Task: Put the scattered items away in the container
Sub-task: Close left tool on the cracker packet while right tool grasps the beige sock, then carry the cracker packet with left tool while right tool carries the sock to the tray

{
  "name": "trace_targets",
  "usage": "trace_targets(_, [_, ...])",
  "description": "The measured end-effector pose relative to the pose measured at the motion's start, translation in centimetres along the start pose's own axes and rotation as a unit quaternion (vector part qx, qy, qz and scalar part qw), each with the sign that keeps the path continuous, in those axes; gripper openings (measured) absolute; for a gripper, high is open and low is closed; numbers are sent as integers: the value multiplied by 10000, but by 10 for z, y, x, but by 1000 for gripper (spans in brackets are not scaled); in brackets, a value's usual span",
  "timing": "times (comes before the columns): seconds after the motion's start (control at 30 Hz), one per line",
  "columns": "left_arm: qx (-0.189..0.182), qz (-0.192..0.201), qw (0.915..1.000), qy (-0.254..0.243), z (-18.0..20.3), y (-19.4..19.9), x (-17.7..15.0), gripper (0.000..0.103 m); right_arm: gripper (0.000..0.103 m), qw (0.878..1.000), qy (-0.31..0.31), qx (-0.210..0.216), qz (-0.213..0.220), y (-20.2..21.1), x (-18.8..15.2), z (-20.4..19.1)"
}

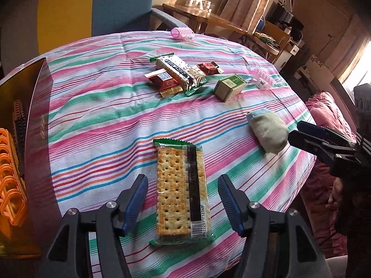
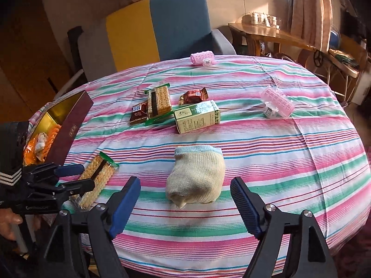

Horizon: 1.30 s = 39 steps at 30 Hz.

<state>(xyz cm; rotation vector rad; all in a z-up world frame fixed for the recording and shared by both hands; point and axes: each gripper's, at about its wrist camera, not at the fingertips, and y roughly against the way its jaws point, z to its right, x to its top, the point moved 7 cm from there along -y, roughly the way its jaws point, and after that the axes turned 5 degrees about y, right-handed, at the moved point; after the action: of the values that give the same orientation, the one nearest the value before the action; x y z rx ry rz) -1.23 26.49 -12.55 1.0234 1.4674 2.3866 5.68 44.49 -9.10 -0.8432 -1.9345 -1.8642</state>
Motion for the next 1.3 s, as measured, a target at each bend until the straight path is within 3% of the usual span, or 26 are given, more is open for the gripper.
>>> trace_targets(0.27, [-69,-136,9998,-130,4,-10,2,62,76,9993,-255,-143,-221,-18,-1,10])
trace_targets(0.4, [79,-211,9988,-427,14,-19,1,62,76,9992,-184,-169,-299,-27,0,12])
trace_targets(0.6, [202,-220,9983,-501,14,-28,3,61,73,9984,8,-233,-511,-48,-1,11])
trace_targets(0.67, [234,-192,9985,-459,12,-28,4,56,67,9986,112,-227,-469,-49,-1,6])
trace_targets(0.87, [390,-42,9979,-513,10,-26,2,49,64,9978,267,-484,-377,-48,-4,-2])
trace_targets(1.03, [249,28,9992,-299,5,-20,1,49,61,9974,131,-645,-299,-43,-4,-3])
trace_targets(1.3, [241,300,9992,-123,-5,7,1,49,60,9990,-9,-440,-116,-31,-6,-27])
